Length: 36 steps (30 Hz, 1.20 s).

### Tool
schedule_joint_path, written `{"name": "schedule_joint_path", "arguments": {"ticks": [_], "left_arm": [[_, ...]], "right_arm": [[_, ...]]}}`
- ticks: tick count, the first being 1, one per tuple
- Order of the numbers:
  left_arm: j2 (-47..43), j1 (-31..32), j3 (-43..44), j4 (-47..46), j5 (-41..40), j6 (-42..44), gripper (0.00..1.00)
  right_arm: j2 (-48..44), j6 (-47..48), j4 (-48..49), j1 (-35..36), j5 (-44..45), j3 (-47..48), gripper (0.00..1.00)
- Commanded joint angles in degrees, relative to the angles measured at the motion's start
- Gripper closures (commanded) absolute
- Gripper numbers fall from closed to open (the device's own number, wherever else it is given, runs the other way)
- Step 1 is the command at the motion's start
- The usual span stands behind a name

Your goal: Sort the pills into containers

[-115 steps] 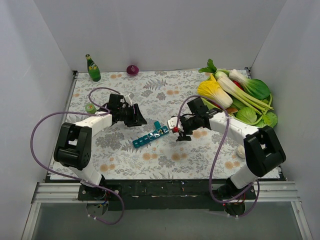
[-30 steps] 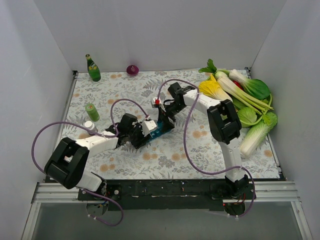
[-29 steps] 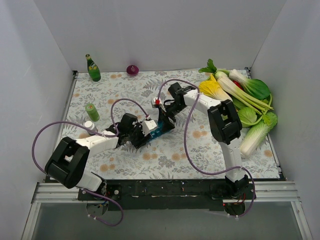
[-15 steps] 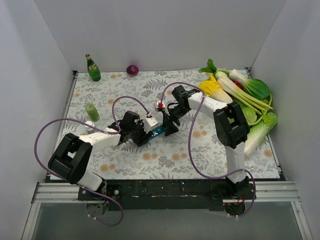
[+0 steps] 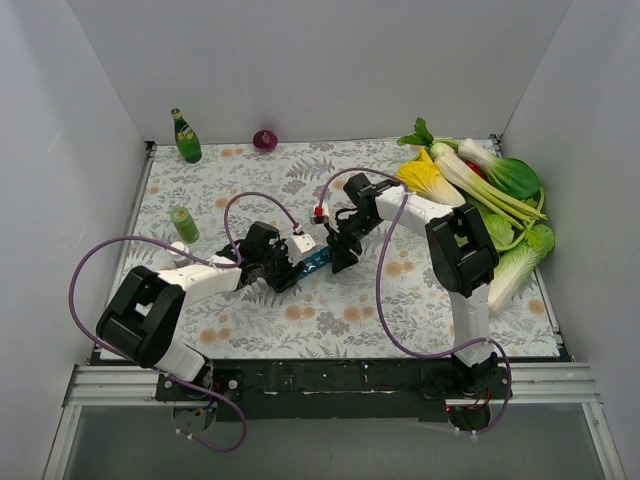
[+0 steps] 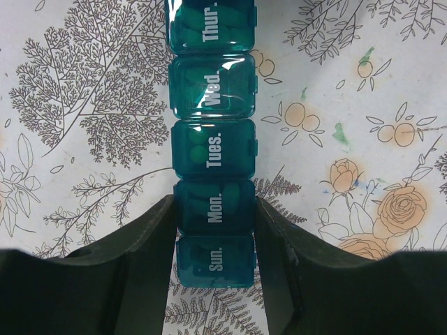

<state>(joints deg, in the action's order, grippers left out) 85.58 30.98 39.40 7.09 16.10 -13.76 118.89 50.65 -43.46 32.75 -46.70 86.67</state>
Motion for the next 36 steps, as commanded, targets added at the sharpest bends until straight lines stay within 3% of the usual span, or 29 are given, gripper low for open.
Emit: {"name": "schedule_joint_path", "arguments": {"ticks": [1, 5, 7, 9, 13, 16, 36], "left_arm": [[1.4, 0.2, -0.9, 4.8, -1.7, 0.0, 0.66], [1.5, 0.3, -0.9, 4.9, -1.6, 0.0, 0.66], [1.6, 0.2, -1.0, 4.9, -1.6, 0.1, 0.66], [1.8, 0.2, -0.9, 4.9, -1.7, 0.1, 0.66], [1.7, 0.2, -1.0, 4.9, -1.7, 0.0, 0.66], [1.7, 0.2, -0.9, 4.9, -1.5, 0.0, 0.66], [2.6, 0.2, -0.4, 5.4, -1.6, -0.4, 0.67]], "right_arm": [[-2.1, 3.5, -10.7, -0.4, -4.9, 8.4, 0.53], [-2.2, 5.2, -15.9, -0.8, -7.3, 13.0, 0.72], [-2.4, 3.0, -13.9, -0.8, -7.3, 13.7, 0.80], [-2.5, -6.0, -6.0, -0.8, -4.6, 12.9, 0.97], [-1.7, -14.8, 3.5, -0.4, 2.9, 10.6, 0.99], [-0.2, -16.6, 4.6, 0.0, 7.0, 10.5, 0.99], [1.9, -13.9, 2.3, 1.8, 13.3, 4.2, 0.99]]}}
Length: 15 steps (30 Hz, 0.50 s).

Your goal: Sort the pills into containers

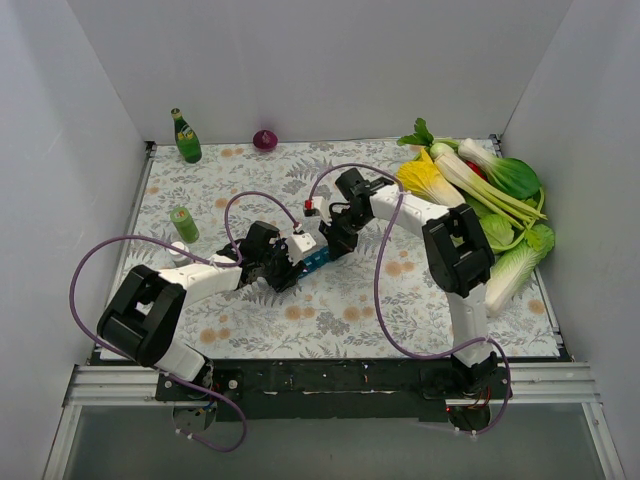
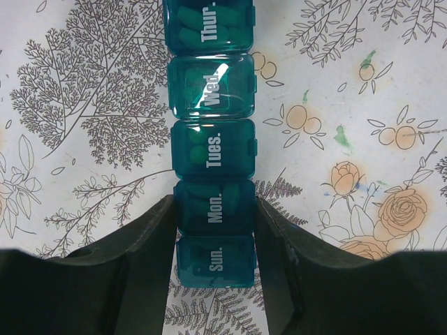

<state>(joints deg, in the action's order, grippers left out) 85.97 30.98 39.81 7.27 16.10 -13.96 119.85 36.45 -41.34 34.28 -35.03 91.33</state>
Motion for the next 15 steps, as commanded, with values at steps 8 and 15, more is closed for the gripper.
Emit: {"name": "schedule_joint_path", "arguments": {"ticks": [8, 15], "left_arm": [[2.2, 0.2, -0.9, 5.2, -1.2, -0.3, 0.67], [2.2, 0.2, -1.0, 5.3, -1.2, -0.3, 0.67]], "right_arm": [[1.9, 0.4, -0.7, 0.2, 0.9, 1.7, 0.99], [1.2, 4.7, -8.0, 0.2, -4.7, 8.9, 0.99]]}}
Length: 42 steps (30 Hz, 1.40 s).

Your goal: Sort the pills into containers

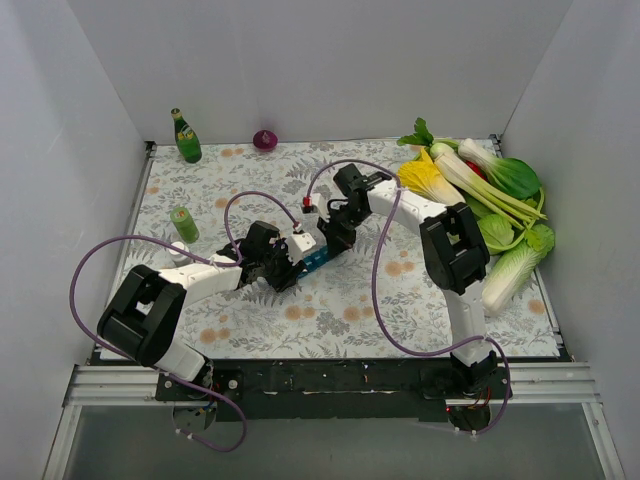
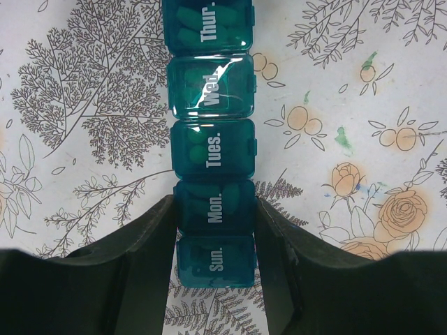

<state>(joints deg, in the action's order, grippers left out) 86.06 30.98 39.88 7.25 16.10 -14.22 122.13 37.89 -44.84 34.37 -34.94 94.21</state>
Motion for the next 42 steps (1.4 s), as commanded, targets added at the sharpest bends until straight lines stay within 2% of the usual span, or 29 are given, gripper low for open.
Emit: {"name": "schedule_joint_path", "arguments": {"ticks": [1, 10, 20, 24, 33, 36, 39, 42], "left_arm": [[2.0, 0.2, -1.0, 5.2, -1.2, 0.0, 0.67], [2.0, 0.2, -1.0, 5.2, -1.2, 0.0, 0.67], [2.5, 0.2, -0.9, 5.4, -0.8, -0.1, 0.67], [3.0, 0.2, -0.3, 5.9, -0.5, -0.1, 0.67], [2.6, 0.3, -0.2, 5.9, -1.3, -0.5, 0.66], [1.7, 0.2, 0.2, 5.6, -2.2, -1.6, 0.60], [-0.5, 0.2, 0.4, 5.3, -2.8, -2.9, 0.48], [-3.7, 0.2, 0.8, 5.7, -2.6, -3.6, 0.34]], "right_arm": [[-1.3, 3.4, -5.1, 0.1, -5.7, 6.8, 0.99], [-1.9, -1.2, -2.0, 0.1, -1.3, 10.0, 0.99], [3.0, -4.5, 2.5, 0.9, 6.5, 0.5, 0.99], [5.2, -4.8, 2.1, 0.9, 8.5, 1.0, 0.99], [-0.7, -2.7, -1.5, -0.4, 2.3, 6.2, 0.99], [-4.9, -2.4, -1.3, -1.8, 0.3, 5.4, 0.99], [-10.1, -2.2, 0.2, -3.1, -0.3, 1.7, 0.98], [-15.8, -1.9, 1.9, -4.3, -0.5, -2.9, 0.92]]}}
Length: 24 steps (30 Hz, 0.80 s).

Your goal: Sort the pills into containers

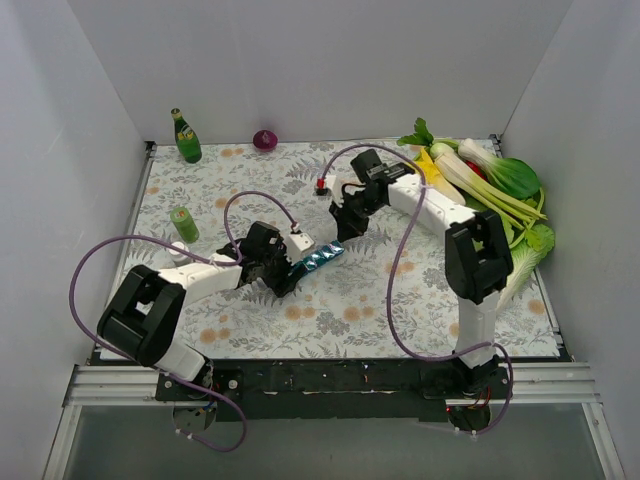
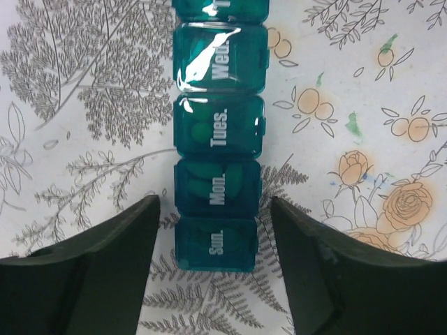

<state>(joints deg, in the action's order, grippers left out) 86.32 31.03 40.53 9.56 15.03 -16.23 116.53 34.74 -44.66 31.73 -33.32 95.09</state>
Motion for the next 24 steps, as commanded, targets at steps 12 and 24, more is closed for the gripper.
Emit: {"name": "schedule_joint_path", "arguments": {"ticks": [12, 24], "left_arm": [[-24.3, -0.9, 4.6, 6.0, -0.5, -17.2, 0.02], [-42.5, -1.9, 21.4, 17.9, -8.4, -37.0, 0.02]], "right_arm": [[-37.2, 1.8, 9.9, -9.4, 4.8, -17.5, 0.45], [-59.0, -28.5, 25.6, -26.1, 8.2, -23.1, 0.09]]}}
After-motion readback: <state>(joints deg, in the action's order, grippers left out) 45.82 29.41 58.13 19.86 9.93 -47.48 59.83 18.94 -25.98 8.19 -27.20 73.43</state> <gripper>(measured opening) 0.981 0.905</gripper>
